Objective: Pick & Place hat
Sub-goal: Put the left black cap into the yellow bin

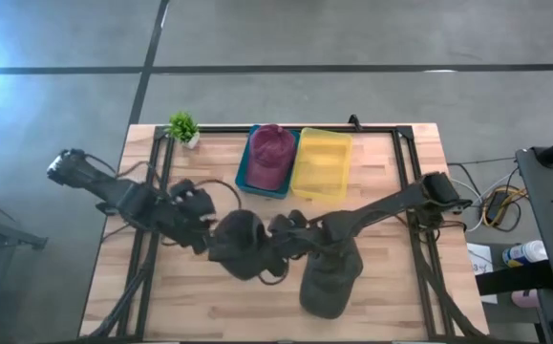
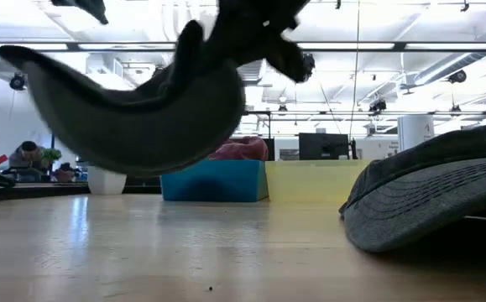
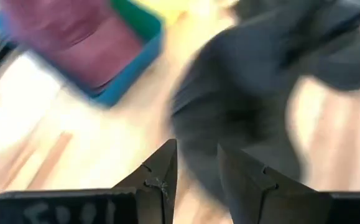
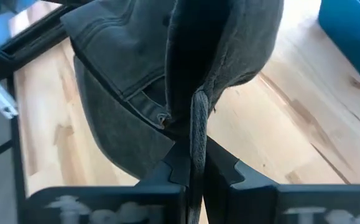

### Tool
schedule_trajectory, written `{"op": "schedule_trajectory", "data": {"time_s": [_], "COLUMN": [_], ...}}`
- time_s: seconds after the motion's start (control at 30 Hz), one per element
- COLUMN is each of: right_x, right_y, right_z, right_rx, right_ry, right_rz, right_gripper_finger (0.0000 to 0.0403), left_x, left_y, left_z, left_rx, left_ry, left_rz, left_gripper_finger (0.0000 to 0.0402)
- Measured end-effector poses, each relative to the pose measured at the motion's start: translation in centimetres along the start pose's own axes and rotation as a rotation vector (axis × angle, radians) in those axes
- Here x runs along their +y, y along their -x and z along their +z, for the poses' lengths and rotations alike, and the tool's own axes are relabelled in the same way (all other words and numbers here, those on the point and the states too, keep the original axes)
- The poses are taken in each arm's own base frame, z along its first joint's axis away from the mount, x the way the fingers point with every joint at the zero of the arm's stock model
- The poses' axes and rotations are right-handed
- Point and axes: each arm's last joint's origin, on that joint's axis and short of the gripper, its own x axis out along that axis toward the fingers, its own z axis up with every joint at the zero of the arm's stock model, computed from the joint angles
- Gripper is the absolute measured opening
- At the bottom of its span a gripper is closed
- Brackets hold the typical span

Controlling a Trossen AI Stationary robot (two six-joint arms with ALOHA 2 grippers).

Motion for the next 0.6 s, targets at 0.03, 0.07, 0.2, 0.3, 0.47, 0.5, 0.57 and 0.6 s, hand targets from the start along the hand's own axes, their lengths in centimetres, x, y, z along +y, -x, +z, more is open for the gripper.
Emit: {"op": "schedule_trajectory", "data": {"time_s": [0.03, 0.07, 0.2, 0.3, 0.47, 0.5, 0.57, 0.6], "right_x": [-0.1, -0.1, -0.7, -1.3, -2.5, -2.9, -3.8, -4.1], "right_y": [0.6, 1.2, 3.9, 5.5, 7.5, 7.6, 7.5, 7.3], "right_z": [-0.1, -0.1, 0.1, 0.3, 0.1, -0.3, -1.0, -1.4], "right_rx": [-0.007, -0.013, -0.053, -0.119, -0.24, -0.258, -0.291, -0.313], "right_ry": [-0.006, -0.009, -0.062, -0.109, -0.258, -0.292, -0.357, -0.388], "right_rz": [0.005, 0.014, 0.064, 0.148, 0.35, 0.372, 0.406, 0.429], "right_gripper_finger": [0.0013, 0.0013, 0.0013, 0.0013, 0.0013, 0.0013, 0.0013, 0.0013], "left_x": [0.7, 1.2, 2.2, 1.8, 0.1, -0.2, -0.8, -1.1], "left_y": [0.3, 0.3, -0.5, -1.4, -2.5, -2.6, -3.0, -3.3], "left_z": [-0.3, -0.5, -1.9, -2.5, -2.3, -2.1, -1.8, -1.8], "left_rx": [0.019, 0.036, 0.077, 0.014, -0.258, -0.315, -0.407, -0.44], "left_ry": [0.016, 0.024, 0.034, -0.012, -0.089, -0.106, -0.144, -0.166], "left_rz": [0.026, 0.049, 0.047, -0.021, -0.111, -0.123, -0.145, -0.15], "left_gripper_finger": [0.011, 0.011, 0.011, 0.011, 0.011, 0.011, 0.011, 0.011]}}
